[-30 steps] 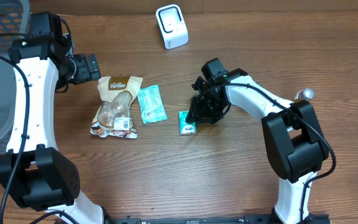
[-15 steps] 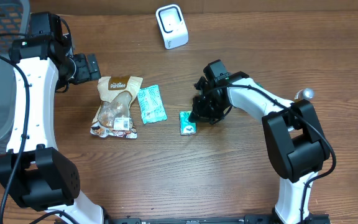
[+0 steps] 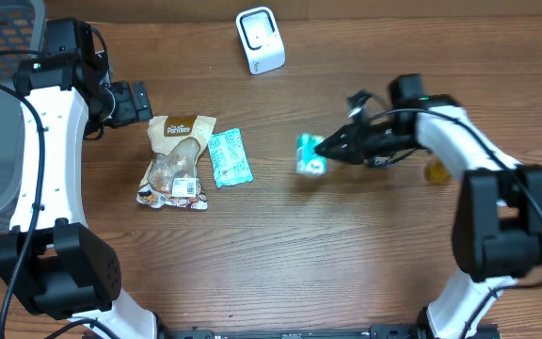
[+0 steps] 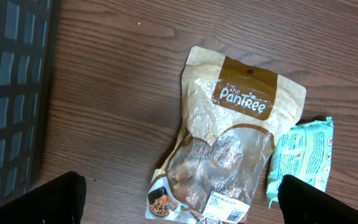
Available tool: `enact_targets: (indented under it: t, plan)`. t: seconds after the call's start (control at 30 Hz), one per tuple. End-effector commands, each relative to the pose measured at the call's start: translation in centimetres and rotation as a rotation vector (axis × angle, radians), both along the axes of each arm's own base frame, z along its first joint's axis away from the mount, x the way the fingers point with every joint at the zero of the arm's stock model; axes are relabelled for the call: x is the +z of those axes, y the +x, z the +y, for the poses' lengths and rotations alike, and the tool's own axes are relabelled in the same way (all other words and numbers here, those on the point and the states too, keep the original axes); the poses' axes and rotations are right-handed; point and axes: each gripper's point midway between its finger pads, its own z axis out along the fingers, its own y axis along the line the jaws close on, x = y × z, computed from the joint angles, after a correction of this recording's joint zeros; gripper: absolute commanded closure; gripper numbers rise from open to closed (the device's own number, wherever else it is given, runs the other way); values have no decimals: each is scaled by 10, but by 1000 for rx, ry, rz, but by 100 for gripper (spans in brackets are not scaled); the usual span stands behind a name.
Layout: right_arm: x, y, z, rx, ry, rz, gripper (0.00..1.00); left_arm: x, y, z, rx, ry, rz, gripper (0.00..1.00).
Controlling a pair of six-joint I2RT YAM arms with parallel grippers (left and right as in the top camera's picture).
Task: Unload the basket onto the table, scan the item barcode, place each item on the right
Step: 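Lift the Kleenex pack and carry it toward the white scanner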
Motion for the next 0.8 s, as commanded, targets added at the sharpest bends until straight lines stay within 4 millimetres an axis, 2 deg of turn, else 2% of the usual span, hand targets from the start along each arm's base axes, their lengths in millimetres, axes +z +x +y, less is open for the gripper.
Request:
enact_targets:
  t: [0.0, 0.07, 0.27, 0.4, 0.53, 0.57, 0.63, 0.7, 0.77]
  plan:
    - [64, -13, 2, 41, 302, -159, 96, 17, 3, -2, 4, 0, -47, 1]
    - [79, -19, 1, 33, 385, -176, 97, 17, 3, -2, 4, 0, -47, 1]
    - [85, -29, 7, 45, 394, -155, 97, 17, 3, -2, 4, 0, -47, 1]
    - [94, -33, 11, 63, 396, -182, 96, 17, 3, -2, 4, 0, -47, 0]
    - [93, -31, 16, 95, 391, -255, 96, 17, 3, -2, 4, 0, -47, 0]
    - [84, -29, 19, 122, 342, -307, 96, 17, 3, -2, 4, 0, -47, 1]
    - [36, -13, 22, 124, 47, -269, 96, 17, 3, -2, 4, 0, -47, 0]
    - [-10, 10, 12, 35, -284, -225, 97, 17, 3, -2, 4, 0, -47, 0]
    - [-22, 22, 10, -3, -405, -247, 97, 17, 3, -2, 4, 0, -47, 0]
